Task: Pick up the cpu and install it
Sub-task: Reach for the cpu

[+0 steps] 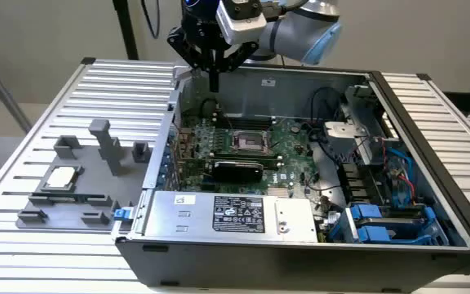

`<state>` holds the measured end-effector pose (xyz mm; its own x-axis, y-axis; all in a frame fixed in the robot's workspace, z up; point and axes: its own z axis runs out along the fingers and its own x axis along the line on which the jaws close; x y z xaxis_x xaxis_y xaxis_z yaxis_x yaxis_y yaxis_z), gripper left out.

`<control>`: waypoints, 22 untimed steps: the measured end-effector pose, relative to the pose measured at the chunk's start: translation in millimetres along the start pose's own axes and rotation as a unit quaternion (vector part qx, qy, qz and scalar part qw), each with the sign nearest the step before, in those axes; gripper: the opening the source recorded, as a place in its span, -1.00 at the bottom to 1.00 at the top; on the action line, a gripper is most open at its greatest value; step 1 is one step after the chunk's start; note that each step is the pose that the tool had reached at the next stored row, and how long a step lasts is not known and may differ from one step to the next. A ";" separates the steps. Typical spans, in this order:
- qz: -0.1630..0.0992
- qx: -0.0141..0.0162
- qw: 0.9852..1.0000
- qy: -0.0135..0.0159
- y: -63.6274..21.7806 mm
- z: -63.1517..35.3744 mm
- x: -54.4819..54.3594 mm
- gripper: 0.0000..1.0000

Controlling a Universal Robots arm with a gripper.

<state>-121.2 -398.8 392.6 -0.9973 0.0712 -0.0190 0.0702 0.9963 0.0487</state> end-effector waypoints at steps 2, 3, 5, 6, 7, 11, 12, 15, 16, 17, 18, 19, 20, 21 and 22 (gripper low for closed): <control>0.000 0.000 1.000 0.000 0.0 0.0 0.0 -0.79; 0.000 0.000 1.000 0.000 0.0 0.0 0.0 -0.79; 0.000 0.000 1.000 0.000 0.0 0.0 0.0 -0.79; 0.000 0.000 1.000 0.000 0.0 0.0 0.0 -0.79; 0.000 0.000 1.000 0.000 0.0 0.0 0.0 -0.79; 0.000 0.000 1.000 0.000 0.0 0.0 0.0 -0.79; 0.000 0.000 1.000 0.000 0.0 0.0 0.0 -0.79; 0.000 0.000 1.000 0.000 -0.2 -0.1 1.2 -0.79; 0.000 0.000 1.000 0.000 -0.5 -0.2 3.9 -0.79; 0.000 0.000 1.000 0.000 -1.1 -0.3 8.1 -0.79; 0.000 0.000 1.000 0.000 -1.9 -0.3 12.6 -0.79; 0.000 0.000 1.000 0.000 -2.9 -0.5 17.2 -0.79; 0.000 0.000 1.000 0.000 -4.1 -0.7 21.9 -0.79; 0.000 0.000 1.000 0.000 -5.2 -0.7 26.2 -0.79; 0.000 0.000 1.000 0.000 -6.3 -0.9 30.7 -0.79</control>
<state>-152.3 -403.0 392.7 -0.9973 0.0712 -0.0190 0.0702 0.9963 0.0486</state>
